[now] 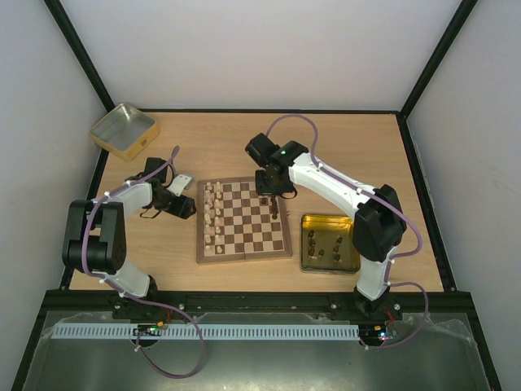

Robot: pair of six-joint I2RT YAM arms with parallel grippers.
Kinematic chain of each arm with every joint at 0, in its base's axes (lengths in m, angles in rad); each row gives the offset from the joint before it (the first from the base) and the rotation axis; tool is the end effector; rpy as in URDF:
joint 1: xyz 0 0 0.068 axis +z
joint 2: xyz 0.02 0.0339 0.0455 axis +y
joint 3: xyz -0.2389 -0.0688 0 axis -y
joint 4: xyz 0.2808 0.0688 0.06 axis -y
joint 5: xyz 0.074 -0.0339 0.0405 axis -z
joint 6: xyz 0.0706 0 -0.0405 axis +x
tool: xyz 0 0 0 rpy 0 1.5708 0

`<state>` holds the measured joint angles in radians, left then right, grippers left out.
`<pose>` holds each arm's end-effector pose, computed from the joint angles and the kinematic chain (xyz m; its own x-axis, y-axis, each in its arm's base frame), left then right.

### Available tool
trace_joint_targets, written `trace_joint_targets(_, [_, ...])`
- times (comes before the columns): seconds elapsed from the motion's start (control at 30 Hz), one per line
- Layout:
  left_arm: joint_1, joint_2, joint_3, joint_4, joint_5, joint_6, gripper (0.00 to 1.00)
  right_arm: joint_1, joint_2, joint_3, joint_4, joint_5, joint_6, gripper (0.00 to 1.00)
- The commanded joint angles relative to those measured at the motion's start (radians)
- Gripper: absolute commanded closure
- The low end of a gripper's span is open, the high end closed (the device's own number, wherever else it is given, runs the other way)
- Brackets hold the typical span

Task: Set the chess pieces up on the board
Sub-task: Place the chess piece on the chessboard.

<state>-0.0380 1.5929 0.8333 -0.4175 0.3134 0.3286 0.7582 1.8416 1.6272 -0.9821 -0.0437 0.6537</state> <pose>0.3233 -0.0341 0.0721 -0.8237 0.3385 -0.4550 0.4439 0.8842 -0.1457 0.3057 0.2937 0.2081 -0.9613 -0.0736 -0.2655 -0.1436 0.9563 0.2546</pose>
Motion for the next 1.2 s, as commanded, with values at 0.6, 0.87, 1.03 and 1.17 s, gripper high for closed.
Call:
trace_joint_targets(0.6, [0.016, -0.026, -0.010, -0.006, 0.003, -0.004, 0.27, 0.037, 0.091, -0.035, 0.033, -0.021, -0.083, 0.96])
trace_joint_targets(0.87, [0.026, -0.031, -0.009, -0.009, 0.010, -0.003, 0.27, 0.061, 0.097, -0.058, 0.041, -0.010, -0.084, 0.96])
trace_joint_targets(1.03, [0.029, -0.032, -0.011, -0.010, 0.011, -0.002, 0.27, 0.061, 0.109, -0.078, 0.051, -0.006, -0.086, 0.96])
trace_joint_targets(1.17, [0.030, -0.033, -0.011, -0.012, 0.013, -0.002, 0.27, 0.061, 0.124, -0.075, 0.054, -0.004, -0.088, 0.96])
